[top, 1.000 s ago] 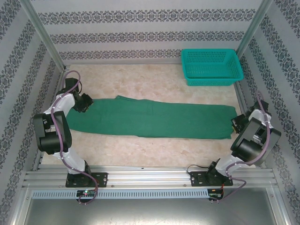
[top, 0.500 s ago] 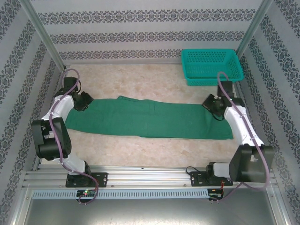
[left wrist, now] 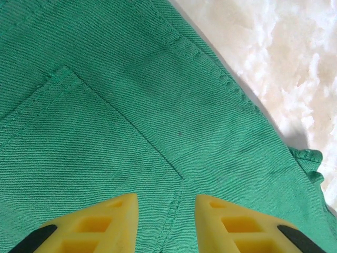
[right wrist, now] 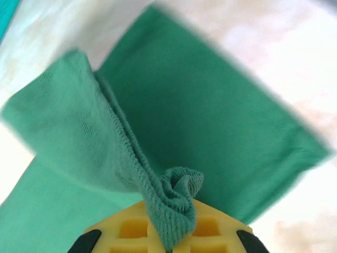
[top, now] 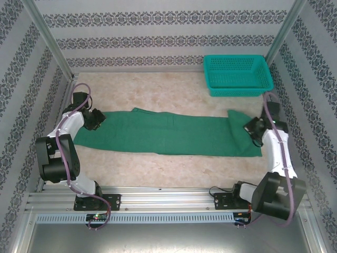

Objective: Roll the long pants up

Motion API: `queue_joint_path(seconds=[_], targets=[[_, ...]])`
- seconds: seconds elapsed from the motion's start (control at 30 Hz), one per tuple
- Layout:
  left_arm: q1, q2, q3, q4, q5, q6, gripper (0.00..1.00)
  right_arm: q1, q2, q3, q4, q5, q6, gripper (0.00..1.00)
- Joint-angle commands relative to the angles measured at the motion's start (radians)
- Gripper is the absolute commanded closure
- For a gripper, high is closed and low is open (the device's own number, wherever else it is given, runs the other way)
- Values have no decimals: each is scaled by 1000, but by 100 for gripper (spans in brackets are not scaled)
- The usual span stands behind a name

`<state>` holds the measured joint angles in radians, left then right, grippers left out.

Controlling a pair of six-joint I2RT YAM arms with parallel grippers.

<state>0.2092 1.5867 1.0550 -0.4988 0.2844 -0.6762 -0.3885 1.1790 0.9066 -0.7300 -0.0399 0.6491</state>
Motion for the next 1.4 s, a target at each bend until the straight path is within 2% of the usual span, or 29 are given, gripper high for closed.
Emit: queue_joint_path(seconds=[0.0,0.1,0.17,0.2,0.27,0.47,0.53,0.87,1.07,1.3,1.37], targets=[[-13,15,25,15,1,23,66,-136,-66,0,-35,-7,-75,100],[-25,55,56,6,3,22,66,-142,-54,5,-70,-4,-77,100],[-36,73,72,4,7,18,66,-140,-47,-29,-64,-43,-61,67],[-42,81,81,-1,5,17,66,-135,-45,-50,-54,-55,-58,44],[-54,88,96,-7,2,15,66,-119,-36,-80,-53,-28,-50,23],[-70,107,121,-24,3,27,66,-122,-50,-148,-55,-19,-66,19],[-72,107,116,-19,1,28,66,-121,-57,-171,-54,-1,-78,6],[-106,166,148,-3,9,19,67,-116,91,-191,14,25,-75,5],[-120,193,180,0,5,20,68,-193,182,-162,76,12,-90,5],[-121,222,165,29,-5,22,69,-187,325,-144,120,17,-79,5],[-121,227,169,27,-7,35,69,-186,354,-127,124,17,-75,8]])
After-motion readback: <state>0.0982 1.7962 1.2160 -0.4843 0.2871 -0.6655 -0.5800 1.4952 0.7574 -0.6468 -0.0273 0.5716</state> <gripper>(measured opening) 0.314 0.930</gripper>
